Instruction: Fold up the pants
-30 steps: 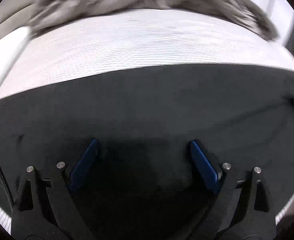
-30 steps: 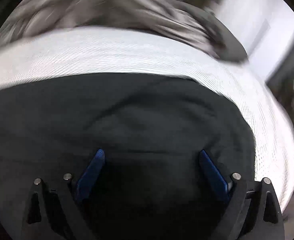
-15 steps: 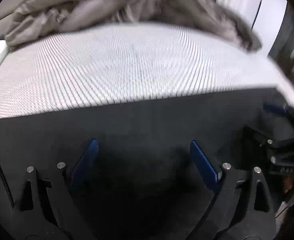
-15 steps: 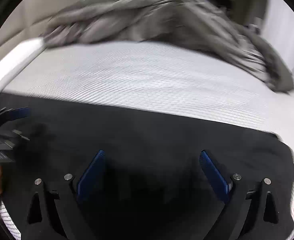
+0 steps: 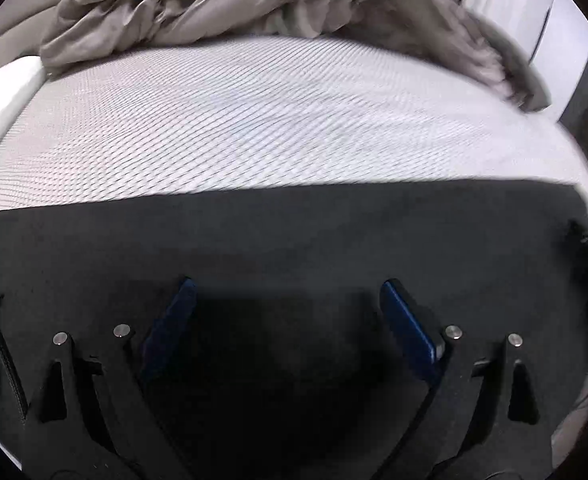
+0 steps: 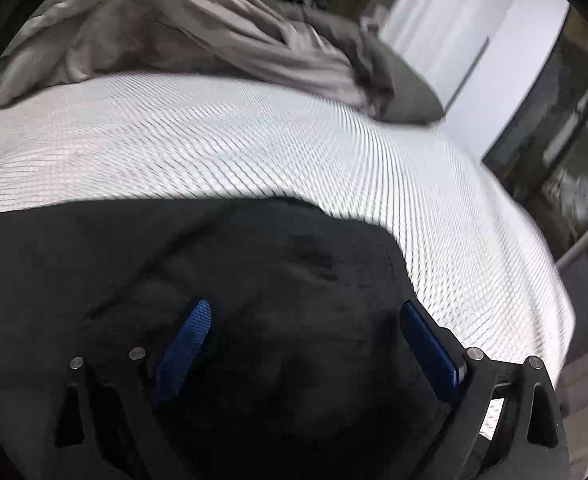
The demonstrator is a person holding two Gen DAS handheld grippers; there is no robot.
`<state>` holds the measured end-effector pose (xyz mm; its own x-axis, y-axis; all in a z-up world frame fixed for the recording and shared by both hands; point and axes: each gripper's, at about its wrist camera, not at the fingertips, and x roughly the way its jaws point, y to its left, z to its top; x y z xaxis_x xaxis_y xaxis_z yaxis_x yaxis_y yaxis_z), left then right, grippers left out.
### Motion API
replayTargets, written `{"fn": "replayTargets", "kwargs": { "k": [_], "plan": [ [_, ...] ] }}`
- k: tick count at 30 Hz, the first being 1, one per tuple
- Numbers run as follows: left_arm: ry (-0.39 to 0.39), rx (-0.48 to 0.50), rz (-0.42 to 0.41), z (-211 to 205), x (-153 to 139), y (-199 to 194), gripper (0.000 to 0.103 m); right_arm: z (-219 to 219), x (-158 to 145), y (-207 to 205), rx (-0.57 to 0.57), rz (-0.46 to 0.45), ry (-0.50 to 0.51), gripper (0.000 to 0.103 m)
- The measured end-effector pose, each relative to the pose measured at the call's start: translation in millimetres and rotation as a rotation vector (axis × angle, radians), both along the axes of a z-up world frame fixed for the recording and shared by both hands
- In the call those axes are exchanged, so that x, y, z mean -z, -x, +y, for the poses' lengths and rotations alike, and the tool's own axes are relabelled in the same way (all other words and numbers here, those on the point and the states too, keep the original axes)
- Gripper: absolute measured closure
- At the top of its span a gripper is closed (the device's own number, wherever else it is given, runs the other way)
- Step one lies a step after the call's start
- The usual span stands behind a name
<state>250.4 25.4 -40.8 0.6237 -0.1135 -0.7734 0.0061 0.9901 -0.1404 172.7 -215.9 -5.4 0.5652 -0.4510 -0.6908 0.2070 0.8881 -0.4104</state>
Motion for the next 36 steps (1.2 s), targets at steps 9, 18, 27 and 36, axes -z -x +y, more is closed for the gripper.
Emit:
{"fn": "replayTargets", "kwargs": {
  "k": [9,18,27,36],
  "plan": [
    [-0.013,0.073,0.052,-76,16,-32,0.011,105,15,-8,-0.359,0.115,-0.349,0.006],
    [-0.103,-0.059,0.056,-17,15,-32,0.011,40,19,12,-0.058,0.077,-0.138,0.005],
    [-0.139,0.144,0.032,-37,9,37,0.011,134,-18,83,-0.459,0.110,-0.289,0.005],
    [-0.217,-0.044,0.013,73,8,101,0.008,76,-2,111,-0.223,0.153,-0.121,0.005]
  ]
}}
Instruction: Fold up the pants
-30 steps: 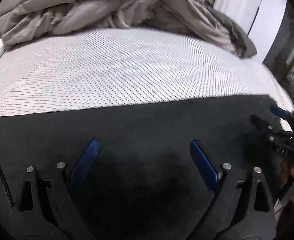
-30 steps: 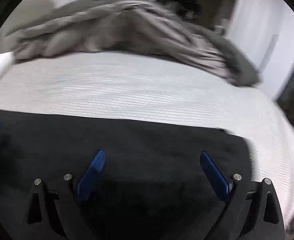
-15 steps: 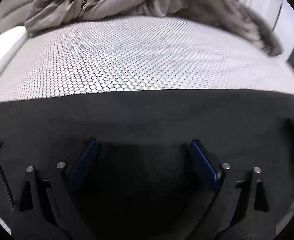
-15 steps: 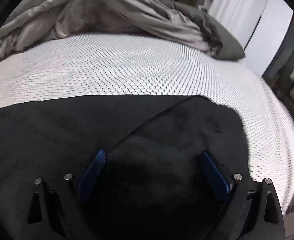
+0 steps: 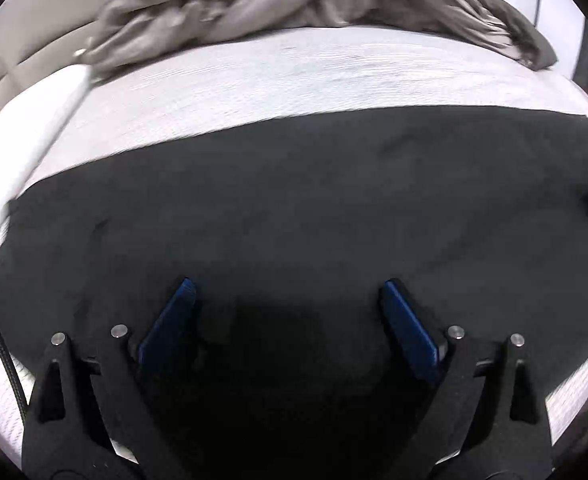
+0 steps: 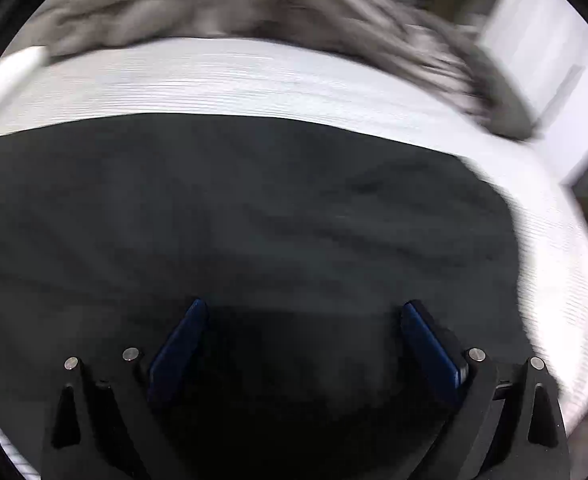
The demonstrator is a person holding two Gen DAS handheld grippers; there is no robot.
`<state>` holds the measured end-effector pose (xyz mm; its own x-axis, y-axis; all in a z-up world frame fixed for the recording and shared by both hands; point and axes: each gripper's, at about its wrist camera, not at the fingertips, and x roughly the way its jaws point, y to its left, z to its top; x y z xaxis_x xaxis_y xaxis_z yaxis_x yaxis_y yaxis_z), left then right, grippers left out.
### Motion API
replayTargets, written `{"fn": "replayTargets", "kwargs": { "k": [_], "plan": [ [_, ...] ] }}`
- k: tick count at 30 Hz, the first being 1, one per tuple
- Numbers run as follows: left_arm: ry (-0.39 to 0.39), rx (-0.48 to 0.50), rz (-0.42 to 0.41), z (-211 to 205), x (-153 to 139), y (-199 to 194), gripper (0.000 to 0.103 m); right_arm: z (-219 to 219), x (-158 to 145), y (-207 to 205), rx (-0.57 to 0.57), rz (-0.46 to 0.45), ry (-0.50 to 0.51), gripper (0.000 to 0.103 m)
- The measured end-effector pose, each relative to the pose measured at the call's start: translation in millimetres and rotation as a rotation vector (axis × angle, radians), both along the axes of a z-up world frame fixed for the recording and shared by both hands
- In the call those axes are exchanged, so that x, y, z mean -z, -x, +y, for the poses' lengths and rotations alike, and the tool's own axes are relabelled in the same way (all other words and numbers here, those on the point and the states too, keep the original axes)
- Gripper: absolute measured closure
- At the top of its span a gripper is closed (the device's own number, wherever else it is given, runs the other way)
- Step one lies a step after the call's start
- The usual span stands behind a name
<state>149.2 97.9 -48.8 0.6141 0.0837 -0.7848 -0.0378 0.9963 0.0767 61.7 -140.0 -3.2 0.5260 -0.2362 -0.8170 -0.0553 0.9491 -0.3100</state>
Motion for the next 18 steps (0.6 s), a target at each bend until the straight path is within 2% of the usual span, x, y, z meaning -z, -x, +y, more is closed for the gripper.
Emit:
{"fn": "replayTargets", "kwargs": {
  "k": [3,5,9,11,13,15,16,18],
  "plan": [
    [0.107,-0.020,-0.041,27,-12,32,0.009,1,-14,17,0.045,-0.024,0.014,0.005],
    [0.142,0.034,-0.064,26,-14,44,0.009,27,-29,41,-0.010,-0.074,0.020,0.005],
    [0.067,0.043,-0.035,34,-3,51,0.009,92,-30,74,-0.209,-0.061,-0.150,0.005],
    [0.076,0.004,-0.043,55,0,52,0.009,129,-17,80,-0.343,-0.019,-0.119,0.005],
    [0.079,-0.064,-0.049,81,3,58,0.009,137,-7,83,-0.343,0.004,-0.069,0.005],
    [0.091,-0.144,-0.056,112,5,64,0.009,126,-9,80,-0.305,0.026,-0.135,0.004],
    [0.122,-0.170,-0.055,127,6,70,0.010,126,-9,82,-0.277,0.030,-0.143,0.004],
    [0.194,-0.193,-0.072,146,-1,82,0.021,117,-16,77,-0.262,0.037,-0.181,0.003]
  ]
}}
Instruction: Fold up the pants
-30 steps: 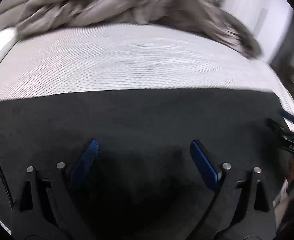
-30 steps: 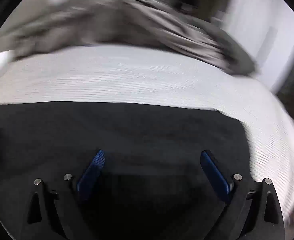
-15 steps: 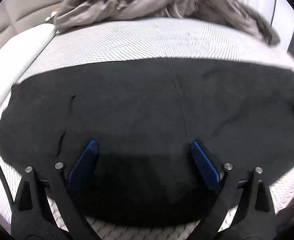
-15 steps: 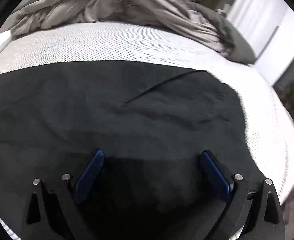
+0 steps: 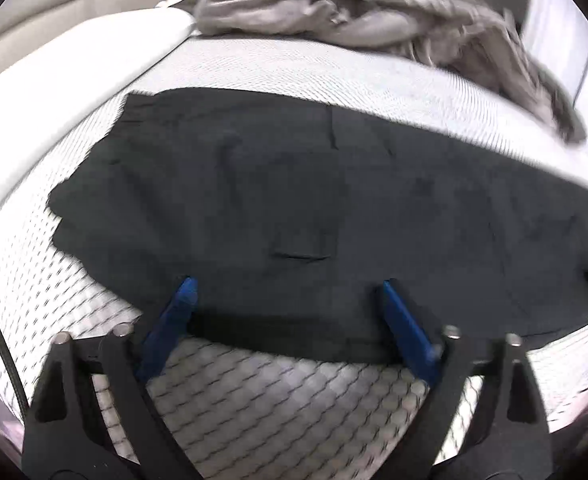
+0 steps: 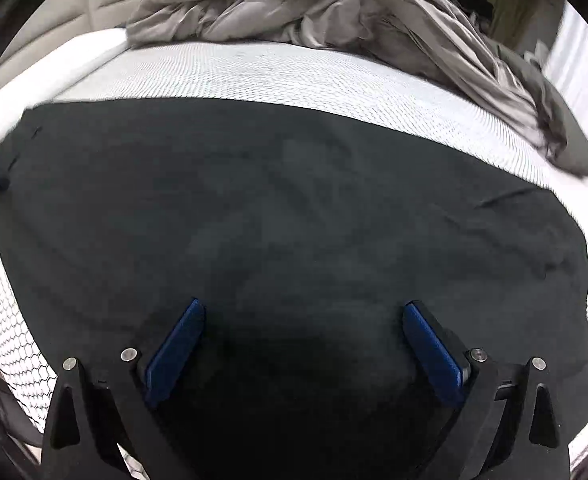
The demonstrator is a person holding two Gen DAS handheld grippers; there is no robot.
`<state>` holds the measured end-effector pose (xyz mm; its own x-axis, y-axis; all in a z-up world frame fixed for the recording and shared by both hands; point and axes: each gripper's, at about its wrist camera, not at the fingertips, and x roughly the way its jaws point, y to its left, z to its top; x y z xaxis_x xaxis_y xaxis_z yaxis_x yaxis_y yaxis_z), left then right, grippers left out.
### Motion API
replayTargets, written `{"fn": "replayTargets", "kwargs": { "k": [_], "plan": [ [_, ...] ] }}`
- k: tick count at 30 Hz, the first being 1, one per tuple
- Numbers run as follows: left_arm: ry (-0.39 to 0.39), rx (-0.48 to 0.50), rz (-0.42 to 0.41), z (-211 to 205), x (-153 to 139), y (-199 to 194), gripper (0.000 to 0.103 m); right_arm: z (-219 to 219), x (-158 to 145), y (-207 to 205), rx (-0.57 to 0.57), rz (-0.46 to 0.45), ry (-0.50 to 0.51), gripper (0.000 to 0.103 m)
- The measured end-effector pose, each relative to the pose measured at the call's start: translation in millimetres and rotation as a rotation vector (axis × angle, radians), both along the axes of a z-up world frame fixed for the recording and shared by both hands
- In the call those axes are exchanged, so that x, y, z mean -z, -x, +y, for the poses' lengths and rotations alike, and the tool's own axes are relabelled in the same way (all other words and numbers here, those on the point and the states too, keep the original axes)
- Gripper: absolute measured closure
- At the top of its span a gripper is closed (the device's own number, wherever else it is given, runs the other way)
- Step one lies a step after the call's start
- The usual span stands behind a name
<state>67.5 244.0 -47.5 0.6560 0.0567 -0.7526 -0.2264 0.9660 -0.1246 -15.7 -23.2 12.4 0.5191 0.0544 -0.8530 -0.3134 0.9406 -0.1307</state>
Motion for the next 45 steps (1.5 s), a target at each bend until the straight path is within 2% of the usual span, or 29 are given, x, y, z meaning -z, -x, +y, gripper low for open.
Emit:
{"fn": "replayTargets", "kwargs": {
  "k": [2,4,6,8,9,10,12,13,15,18,20,22,25,26,28,29,31,33,34,35,37,39,41,43,45],
  "plan": [
    [0.041,-0.003,-0.073,13,-14,9,0.023,2,0,5,0.001,-0.003,-0.019,0.003],
    [0.026,-0.040,-0.138,25,-25,11,0.024,5,2,3,-0.005,-0.016,0.003,0.003],
    [0.016,-0.095,-0.121,39,-21,-1,0.036,-4,6,-11,-0.005,-0.024,0.020,0.003],
    [0.012,-0.125,0.009,56,5,-24,0.070,-8,7,-21,-0.016,-0.033,0.035,0.003],
    [-0.009,-0.138,0.045,64,14,-35,0.075,-6,7,-19,-0.018,-0.033,0.032,0.003],
    [-0.027,-0.177,0.036,74,17,-34,0.078,-13,11,-18,-0.019,-0.029,0.024,0.003],
    [-0.065,-0.304,0.019,91,10,-23,0.092,-29,16,-36,-0.018,-0.021,0.004,0.003],
    [-0.062,-0.341,-0.004,97,5,-16,0.094,-28,16,-34,-0.019,-0.021,0.001,0.003],
    [-0.005,-0.333,-0.028,105,2,-8,0.094,-33,17,-41,-0.020,-0.022,0.002,0.003],
    [0.008,-0.287,-0.043,95,-3,1,0.088,-32,17,-43,-0.017,-0.025,0.014,0.003],
    [0.037,-0.203,-0.039,84,-3,-11,0.067,-32,18,-45,-0.016,-0.024,0.017,0.003],
    [0.015,-0.190,0.014,69,1,-33,0.059,-30,18,-45,-0.016,-0.023,0.015,0.003],
    [-0.067,-0.242,0.073,74,8,-45,0.056,-29,19,-48,-0.016,-0.019,0.009,0.002],
    [-0.068,-0.294,0.072,86,7,-43,0.063,-29,19,-50,-0.017,-0.017,0.008,0.002],
    [0.019,-0.330,0.042,104,2,-33,0.071,-29,19,-51,-0.026,-0.016,0.005,0.002],
    [0.042,-0.333,0.025,105,-2,-29,0.071,-29,19,-51,-0.027,-0.016,0.007,0.002],
    [0.027,-0.296,-0.010,99,-11,-24,0.069,-30,20,-52,-0.024,-0.015,0.008,0.002],
    [-0.005,-0.200,-0.016,85,-17,-34,0.062,-30,20,-56,-0.023,-0.014,0.013,0.002],
    [-0.020,-0.151,0.005,77,-16,-44,0.053,-30,20,-57,-0.026,-0.014,0.017,0.002],
    [-0.048,-0.143,0.034,73,-11,-51,0.053,-29,20,-57,-0.029,-0.015,0.019,0.002],
    [-0.143,-0.272,0.115,79,5,-67,0.056,-31,21,-60,-0.031,-0.015,0.016,0.002],
    [-0.106,-0.319,0.090,84,5,-60,0.059,-33,21,-62,-0.036,-0.011,0.003,0.002],
    [-0.156,-0.344,0.069,77,-7,-51,0.063,-34,20,-61,-0.035,-0.013,0.009,0.002],
    [-0.142,-0.295,0.026,55,-20,-30,0.063,-35,20,-63,-0.036,-0.022,0.018,0.002],
    [-0.072,-0.195,-0.018,25,-27,-13,0.062,-33,19,-66,-0.036,-0.028,0.026,0.002]
  ]
}}
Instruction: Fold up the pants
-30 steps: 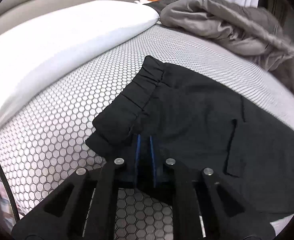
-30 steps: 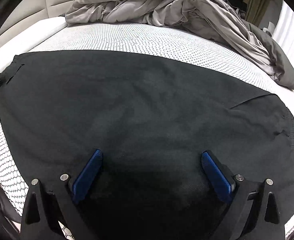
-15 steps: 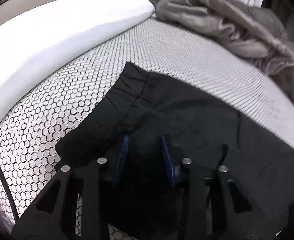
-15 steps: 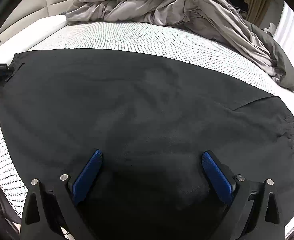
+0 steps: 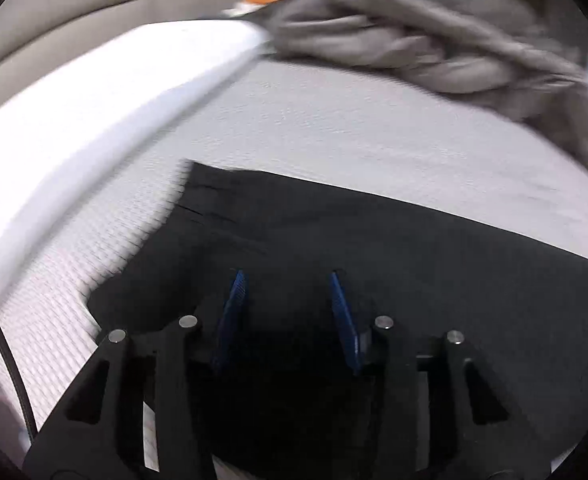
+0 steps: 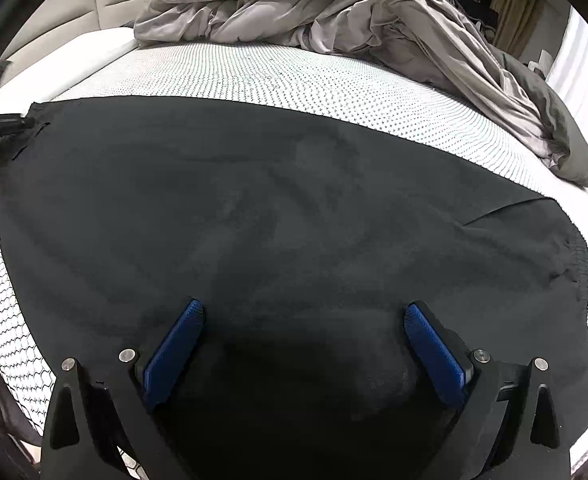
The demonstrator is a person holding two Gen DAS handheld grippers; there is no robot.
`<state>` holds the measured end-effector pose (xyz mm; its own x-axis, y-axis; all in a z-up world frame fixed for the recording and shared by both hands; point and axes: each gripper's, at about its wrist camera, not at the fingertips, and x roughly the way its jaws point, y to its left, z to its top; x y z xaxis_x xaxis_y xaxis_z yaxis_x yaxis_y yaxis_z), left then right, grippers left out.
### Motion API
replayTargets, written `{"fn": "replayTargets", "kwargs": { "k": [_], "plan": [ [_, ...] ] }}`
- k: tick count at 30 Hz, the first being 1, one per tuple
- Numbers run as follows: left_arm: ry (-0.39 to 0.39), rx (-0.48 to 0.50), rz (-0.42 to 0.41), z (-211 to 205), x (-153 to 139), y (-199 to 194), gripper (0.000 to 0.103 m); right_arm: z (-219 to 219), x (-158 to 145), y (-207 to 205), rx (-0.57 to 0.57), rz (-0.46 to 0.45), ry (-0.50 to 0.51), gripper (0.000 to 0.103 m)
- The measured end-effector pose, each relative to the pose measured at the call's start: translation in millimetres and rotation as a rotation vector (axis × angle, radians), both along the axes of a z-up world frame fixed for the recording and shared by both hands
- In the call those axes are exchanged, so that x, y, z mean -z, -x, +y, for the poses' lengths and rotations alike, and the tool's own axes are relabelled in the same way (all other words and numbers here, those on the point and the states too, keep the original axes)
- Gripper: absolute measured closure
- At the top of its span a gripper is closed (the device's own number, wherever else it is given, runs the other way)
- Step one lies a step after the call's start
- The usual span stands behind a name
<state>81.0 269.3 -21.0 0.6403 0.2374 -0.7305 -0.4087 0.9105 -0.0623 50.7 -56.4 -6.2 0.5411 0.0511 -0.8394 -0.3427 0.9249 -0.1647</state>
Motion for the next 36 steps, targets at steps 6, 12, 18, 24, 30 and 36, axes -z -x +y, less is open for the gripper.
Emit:
{"fn": "replayTargets", "kwargs": {
  "k": [6,12,18,24,30,36],
  "plan": [
    [0.007,0.358,0.068,-132,28,2,0.042,24,-12,6,-0.075,-0.009,-0.112,0.002],
    [-0.057,0.319,0.092,-128,41,24,0.035,22,3,9,-0.089,0.013,-0.011,0.002],
    [0.040,0.302,0.015,-99,29,7,0.036,-50,-7,1,0.114,0.020,-0.059,0.001],
    [-0.030,0.324,0.118,-138,41,-64,0.046,-4,-11,1,-0.001,0.015,-0.129,0.001],
    [-0.028,0.216,0.094,-91,34,-59,0.068,12,5,-10,-0.022,0.045,-0.030,0.001],
    [0.043,0.202,0.048,-76,27,-22,0.082,-23,-1,-20,0.156,0.024,-0.012,0.003]
  ]
}}
